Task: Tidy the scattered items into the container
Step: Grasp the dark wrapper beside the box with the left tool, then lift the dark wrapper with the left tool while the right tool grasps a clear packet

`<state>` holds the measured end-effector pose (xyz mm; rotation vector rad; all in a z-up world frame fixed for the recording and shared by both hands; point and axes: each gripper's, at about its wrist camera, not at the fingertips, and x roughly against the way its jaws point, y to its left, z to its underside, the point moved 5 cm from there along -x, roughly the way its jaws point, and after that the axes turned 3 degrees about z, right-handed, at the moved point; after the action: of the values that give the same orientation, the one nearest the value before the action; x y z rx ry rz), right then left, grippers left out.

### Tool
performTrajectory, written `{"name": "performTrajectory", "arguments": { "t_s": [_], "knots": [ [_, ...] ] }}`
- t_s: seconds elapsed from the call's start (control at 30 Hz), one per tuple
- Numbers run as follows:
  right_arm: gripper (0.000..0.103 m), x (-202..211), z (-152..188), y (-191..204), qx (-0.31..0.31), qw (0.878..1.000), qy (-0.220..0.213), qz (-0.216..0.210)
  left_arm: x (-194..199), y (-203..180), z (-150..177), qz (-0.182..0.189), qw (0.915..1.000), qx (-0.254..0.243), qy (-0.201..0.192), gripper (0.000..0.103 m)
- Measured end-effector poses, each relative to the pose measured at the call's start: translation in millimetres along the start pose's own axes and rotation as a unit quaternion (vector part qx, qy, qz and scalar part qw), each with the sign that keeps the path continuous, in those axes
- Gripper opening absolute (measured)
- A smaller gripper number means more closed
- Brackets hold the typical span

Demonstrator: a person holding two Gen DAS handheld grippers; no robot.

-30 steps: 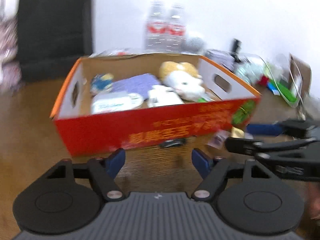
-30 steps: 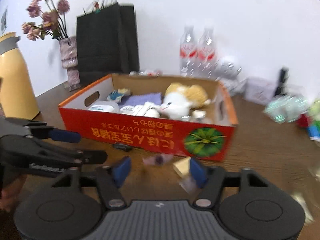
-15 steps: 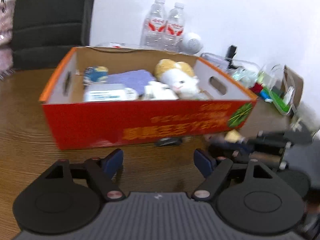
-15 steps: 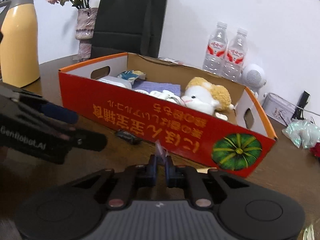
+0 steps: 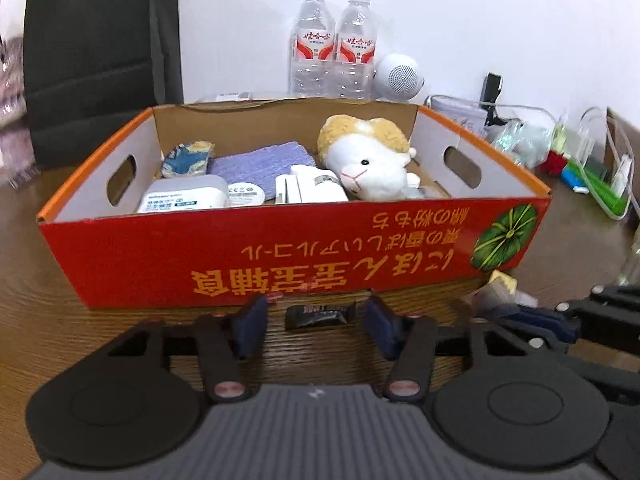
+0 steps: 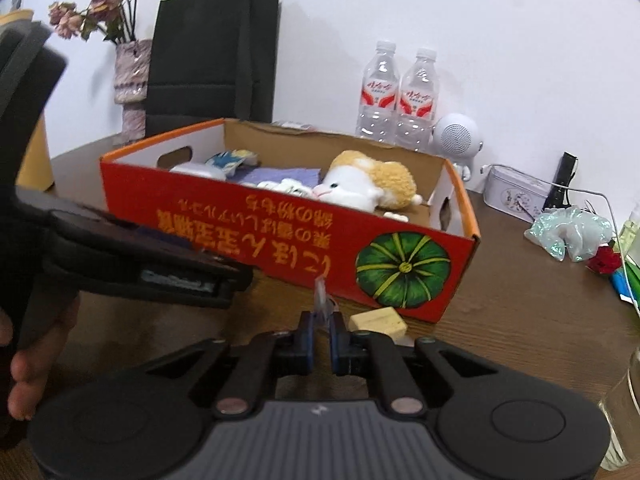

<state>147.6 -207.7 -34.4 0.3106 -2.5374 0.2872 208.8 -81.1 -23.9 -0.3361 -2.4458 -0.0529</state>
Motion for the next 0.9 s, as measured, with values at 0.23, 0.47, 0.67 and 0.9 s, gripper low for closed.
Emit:
{"name": "performTrajectory", "arguments": {
  "t_s": [0.23, 0.47, 0.67, 0.9],
  "knots": [
    [0.008, -0.2, 1.2, 5.5, 0.013, 1.000, 0.006, 0.009, 13.2, 0.8, 7.7, 0.044, 0.9990, 0.000, 0.013, 0.025],
    [0.009, 5.9, 1.4, 19.7, 0.049, 0.999, -0.005, 0.010, 44.7, 17.2, 23.9, 0.054, 0.9982, 0.027, 0.004, 0.025],
    [0.009, 30.4, 0.7, 49.6, 0.106, 0.993, -0.042, 0.002, 124.8, 34.3, 60.7, 0.027, 0.9940, 0.092, -0.054, 0.025],
    [0.009, 83.7, 21.3, 87.5, 0.119, 0.990, -0.070, -0.013, 187.1, 34.5, 104.6, 0.004, 0.9919, 0.108, -0.066, 0.025]
  ]
}}
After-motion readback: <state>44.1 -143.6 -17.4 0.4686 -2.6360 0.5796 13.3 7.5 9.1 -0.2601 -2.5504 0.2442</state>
